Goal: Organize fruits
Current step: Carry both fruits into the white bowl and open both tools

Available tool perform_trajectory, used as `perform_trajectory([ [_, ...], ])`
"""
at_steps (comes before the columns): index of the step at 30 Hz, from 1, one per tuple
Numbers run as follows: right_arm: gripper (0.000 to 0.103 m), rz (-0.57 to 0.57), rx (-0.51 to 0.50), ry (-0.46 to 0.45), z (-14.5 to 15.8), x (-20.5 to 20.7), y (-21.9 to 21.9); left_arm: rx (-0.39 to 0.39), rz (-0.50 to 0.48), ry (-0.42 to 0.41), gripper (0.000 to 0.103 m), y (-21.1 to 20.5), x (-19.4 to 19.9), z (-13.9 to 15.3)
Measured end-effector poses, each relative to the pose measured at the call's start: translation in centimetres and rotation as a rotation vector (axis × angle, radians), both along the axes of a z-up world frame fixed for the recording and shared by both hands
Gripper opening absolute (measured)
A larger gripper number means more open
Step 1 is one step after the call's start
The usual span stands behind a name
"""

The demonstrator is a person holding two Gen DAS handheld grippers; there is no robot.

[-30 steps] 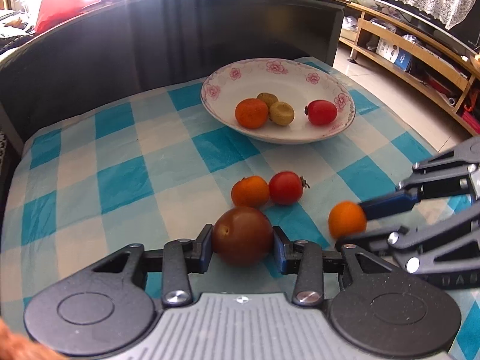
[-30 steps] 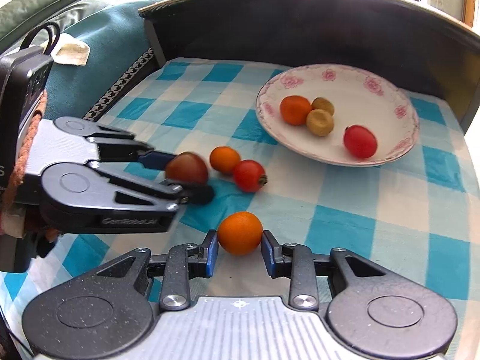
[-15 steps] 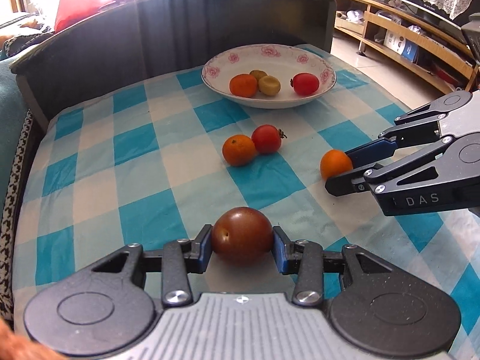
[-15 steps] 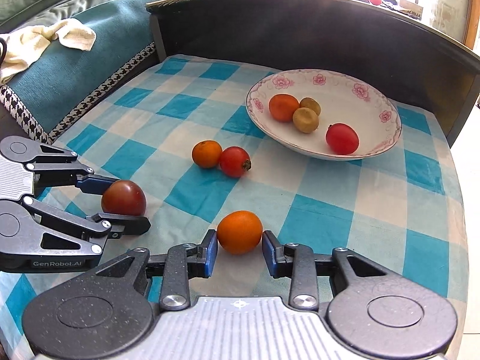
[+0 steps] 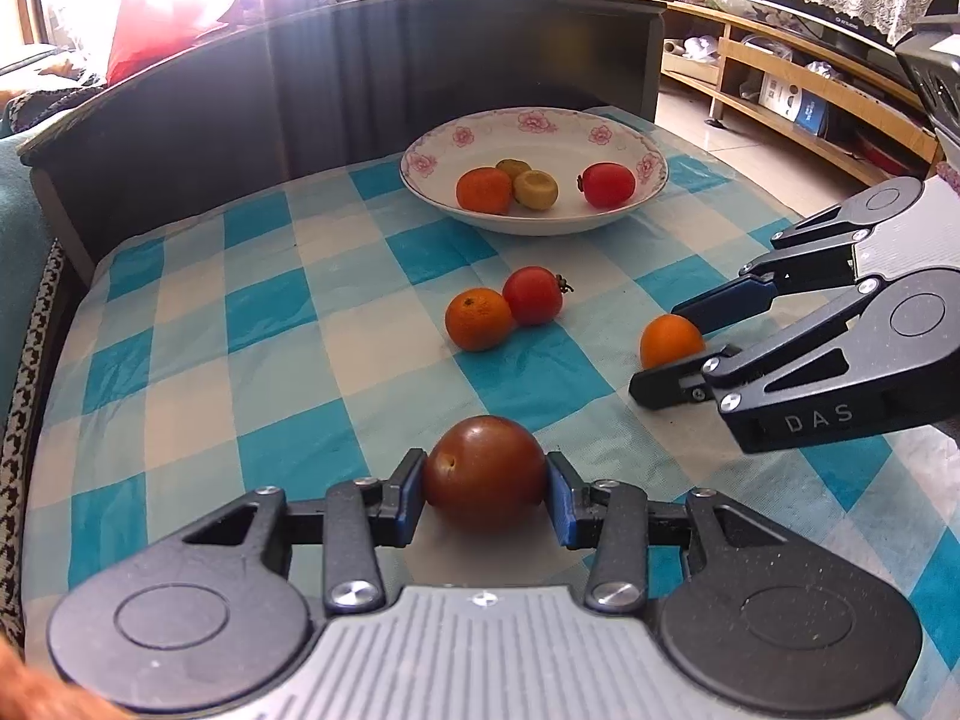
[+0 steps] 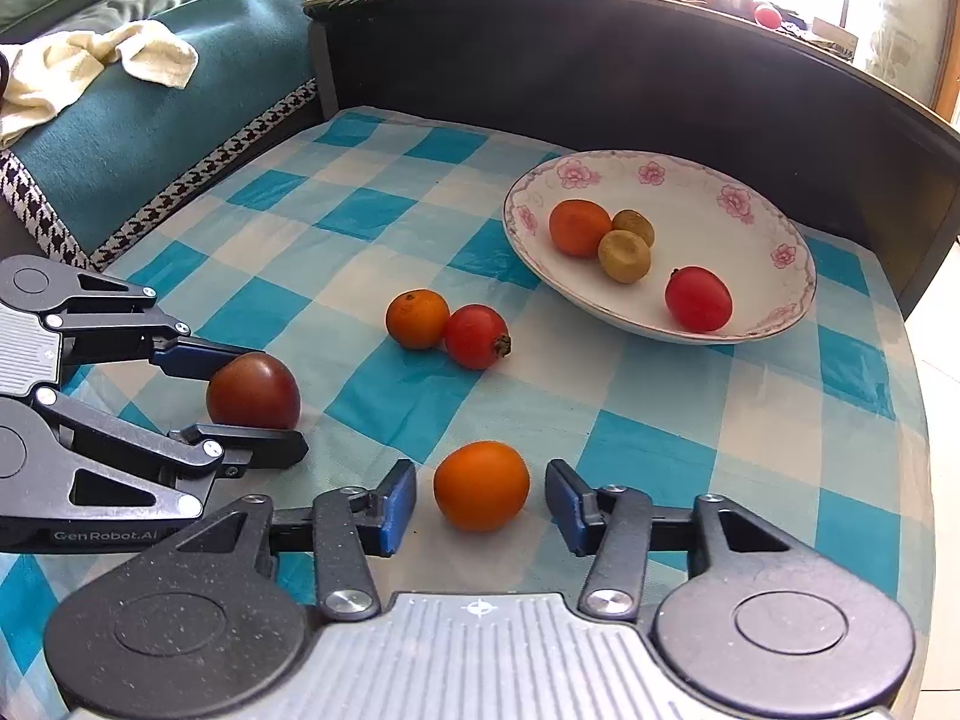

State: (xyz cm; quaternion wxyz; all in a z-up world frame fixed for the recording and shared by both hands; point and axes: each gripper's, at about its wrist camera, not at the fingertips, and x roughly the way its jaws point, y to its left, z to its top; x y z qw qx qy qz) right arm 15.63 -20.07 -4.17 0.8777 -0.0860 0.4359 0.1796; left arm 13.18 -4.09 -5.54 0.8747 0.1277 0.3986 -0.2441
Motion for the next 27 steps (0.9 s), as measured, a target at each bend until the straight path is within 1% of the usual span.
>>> perform_trajectory([
  [2, 0.029, -0.004, -0.009, -0.001, 0.0, 0.0, 0.0, 0.003, 0.008, 0.003, 0.050, -0.1, -0.1, 0.0],
  [3, 0.028, -0.004, 0.006, 0.010, 0.1, 0.1, -0.1, 0.005, 0.011, 0.003, 0.050, -0.1, -0.1, 0.0],
  [7, 0.027, -0.005, 0.002, 0.018, 0.2, 0.0, 0.1, 0.001, 0.032, 0.028, 0.049, -0.2, 0.3, 0.2],
  [9, 0.027, -0.009, 0.028, 0.027, 0.4, 0.0, 0.0, -0.020, 0.053, 0.049, 0.049, -0.1, 0.7, 0.4],
  [11, 0.027, -0.013, 0.039, 0.017, 0.9, -0.1, 0.0, -0.041, 0.068, 0.059, 0.049, -0.2, 1.1, 0.7],
  [16, 0.027, -0.031, 0.061, -0.028, 2.4, 0.5, -0.2, -0.060, 0.055, 0.012, 0.049, -1.8, 2.0, 2.5],
  [17, 0.027, -0.038, 0.064, -0.036, 2.6, 0.6, -0.4, -0.053, 0.060, -0.001, 0.049, -2.2, 2.3, 2.8],
  [21, 0.027, -0.095, 0.073, -0.063, 3.4, 1.9, -1.6, -0.069, 0.077, -0.008, 0.049, -3.4, 4.4, 3.5],
  [27, 0.027, -0.179, 0.072, -0.103, 4.5, 4.3, -3.2, -0.061, 0.096, -0.034, 0.048, -5.7, 7.6, 4.2],
])
